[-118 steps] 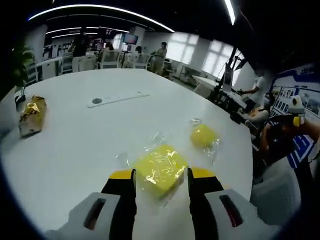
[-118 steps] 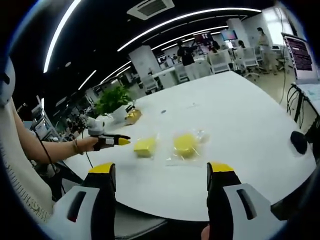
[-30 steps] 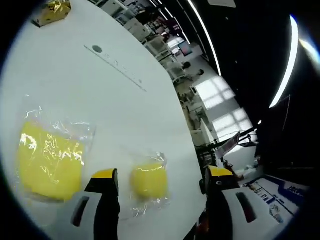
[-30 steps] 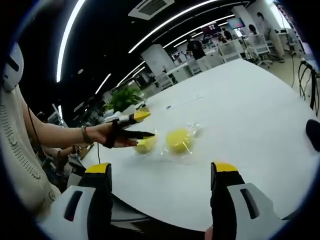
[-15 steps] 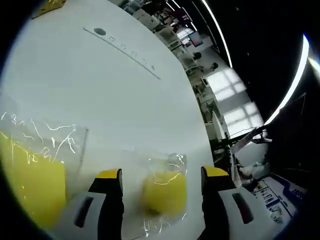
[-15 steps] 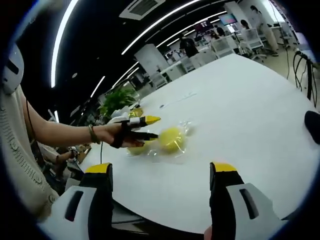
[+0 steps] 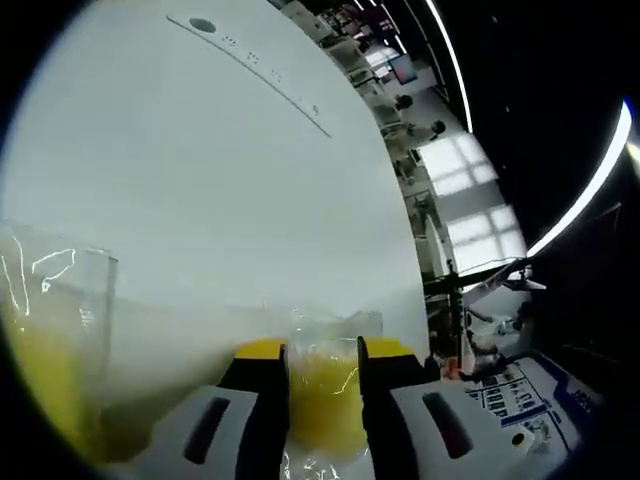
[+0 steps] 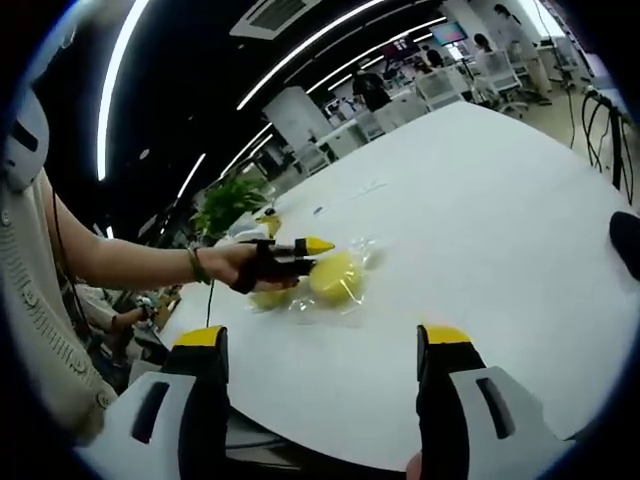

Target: Compare the silicone blocks by pressing each to a similar depth, holding the contact briefly, and releasing to observe deformation and rebound differences across the visible hardness samples.

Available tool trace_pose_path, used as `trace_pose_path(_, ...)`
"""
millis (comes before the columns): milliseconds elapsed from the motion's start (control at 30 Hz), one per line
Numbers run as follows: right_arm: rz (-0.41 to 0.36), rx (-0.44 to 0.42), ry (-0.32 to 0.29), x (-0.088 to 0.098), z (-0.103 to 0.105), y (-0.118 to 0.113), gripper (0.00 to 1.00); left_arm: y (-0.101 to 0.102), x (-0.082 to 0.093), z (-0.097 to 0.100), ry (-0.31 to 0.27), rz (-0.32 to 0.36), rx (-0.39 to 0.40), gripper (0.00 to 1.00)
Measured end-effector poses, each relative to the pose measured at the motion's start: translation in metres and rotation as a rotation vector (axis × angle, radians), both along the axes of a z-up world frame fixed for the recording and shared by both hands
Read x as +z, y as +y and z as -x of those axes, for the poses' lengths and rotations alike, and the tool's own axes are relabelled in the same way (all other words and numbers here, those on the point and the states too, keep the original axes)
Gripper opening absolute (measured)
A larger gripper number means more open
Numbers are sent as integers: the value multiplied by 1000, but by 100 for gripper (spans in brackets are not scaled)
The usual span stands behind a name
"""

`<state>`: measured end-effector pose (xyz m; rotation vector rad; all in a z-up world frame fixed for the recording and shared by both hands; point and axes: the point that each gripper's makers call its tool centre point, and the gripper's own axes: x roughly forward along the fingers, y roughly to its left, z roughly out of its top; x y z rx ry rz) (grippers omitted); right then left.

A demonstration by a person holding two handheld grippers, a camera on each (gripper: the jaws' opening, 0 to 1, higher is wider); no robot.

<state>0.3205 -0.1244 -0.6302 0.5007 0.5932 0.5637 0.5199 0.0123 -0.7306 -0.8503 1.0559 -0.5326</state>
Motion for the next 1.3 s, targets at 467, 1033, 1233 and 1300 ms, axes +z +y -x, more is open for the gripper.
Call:
trace_pose_path(467, -4, 9, 2, -3, 1, 1, 68, 10, -2, -3, -35, -60, -30, 0)
trace_pose_path(1033, -7, 19, -59, 19, -1, 4, 66, 2, 35, 8, -195, -131, -128, 0)
trace_pose_path(1233, 3, 28, -80, 25, 1, 6, 66, -1, 55, 13, -263, -148, -147, 0)
trace_pose_path(1300, -1, 26, -88, 28, 2, 7, 66, -4, 64, 15, -294, -158, -163, 0)
